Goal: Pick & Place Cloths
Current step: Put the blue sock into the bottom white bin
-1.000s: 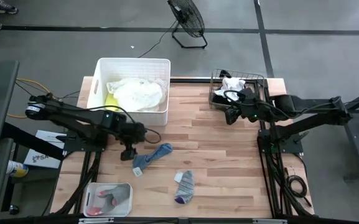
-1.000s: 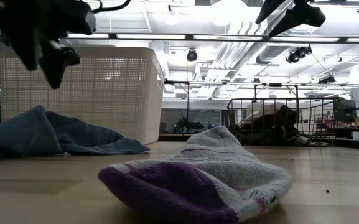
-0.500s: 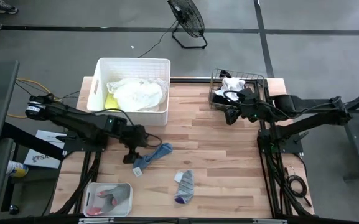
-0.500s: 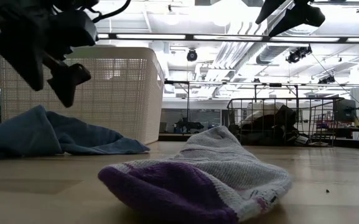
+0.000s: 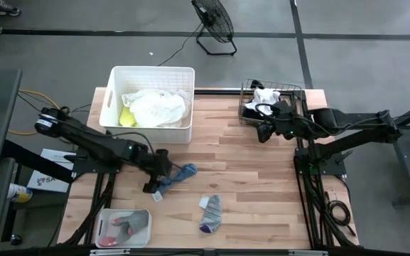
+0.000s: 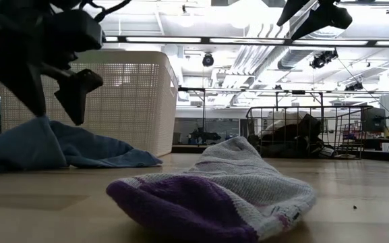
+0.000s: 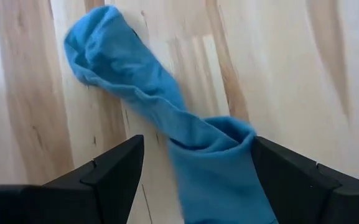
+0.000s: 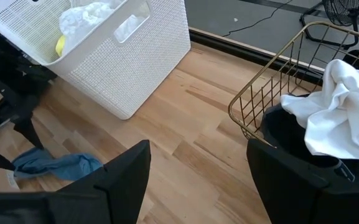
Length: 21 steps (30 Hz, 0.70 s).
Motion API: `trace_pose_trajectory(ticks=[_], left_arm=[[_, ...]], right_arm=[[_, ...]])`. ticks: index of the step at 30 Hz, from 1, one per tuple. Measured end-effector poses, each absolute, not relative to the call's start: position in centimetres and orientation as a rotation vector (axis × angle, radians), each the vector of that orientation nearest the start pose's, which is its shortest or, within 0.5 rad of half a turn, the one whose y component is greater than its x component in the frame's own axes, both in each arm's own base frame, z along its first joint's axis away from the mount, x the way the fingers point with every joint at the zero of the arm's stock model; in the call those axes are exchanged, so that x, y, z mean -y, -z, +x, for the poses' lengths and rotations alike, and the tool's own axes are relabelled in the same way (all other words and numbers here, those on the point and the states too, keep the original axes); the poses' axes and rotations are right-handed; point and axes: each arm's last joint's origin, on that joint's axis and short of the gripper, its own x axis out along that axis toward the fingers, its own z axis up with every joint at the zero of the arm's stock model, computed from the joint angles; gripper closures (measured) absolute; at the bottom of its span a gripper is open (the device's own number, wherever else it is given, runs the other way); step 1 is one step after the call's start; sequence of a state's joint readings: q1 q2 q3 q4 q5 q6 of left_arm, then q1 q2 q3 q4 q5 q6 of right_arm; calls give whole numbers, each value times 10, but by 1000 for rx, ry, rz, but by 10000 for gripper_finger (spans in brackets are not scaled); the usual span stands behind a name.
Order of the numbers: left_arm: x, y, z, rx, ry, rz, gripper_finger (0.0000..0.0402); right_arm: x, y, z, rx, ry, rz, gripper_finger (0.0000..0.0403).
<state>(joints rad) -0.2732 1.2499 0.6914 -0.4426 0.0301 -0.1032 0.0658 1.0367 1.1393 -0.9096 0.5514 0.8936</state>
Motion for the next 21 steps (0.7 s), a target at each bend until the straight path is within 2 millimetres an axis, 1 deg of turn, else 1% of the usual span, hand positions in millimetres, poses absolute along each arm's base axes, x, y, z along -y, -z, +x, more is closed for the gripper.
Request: trace_pose_trajectory(ticks=[7, 18, 21], left_arm=[[66, -179, 228, -1056, 211, -2, 110], [67, -155, 236, -1148, 174, 32, 110], [68, -152, 238, -1154, 173, 33, 118]], right_arm=[[3, -349, 188, -510, 756, 586, 144], [3, -349, 188, -510, 756, 586, 144], [3, -349, 188, -510, 756, 586, 144]])
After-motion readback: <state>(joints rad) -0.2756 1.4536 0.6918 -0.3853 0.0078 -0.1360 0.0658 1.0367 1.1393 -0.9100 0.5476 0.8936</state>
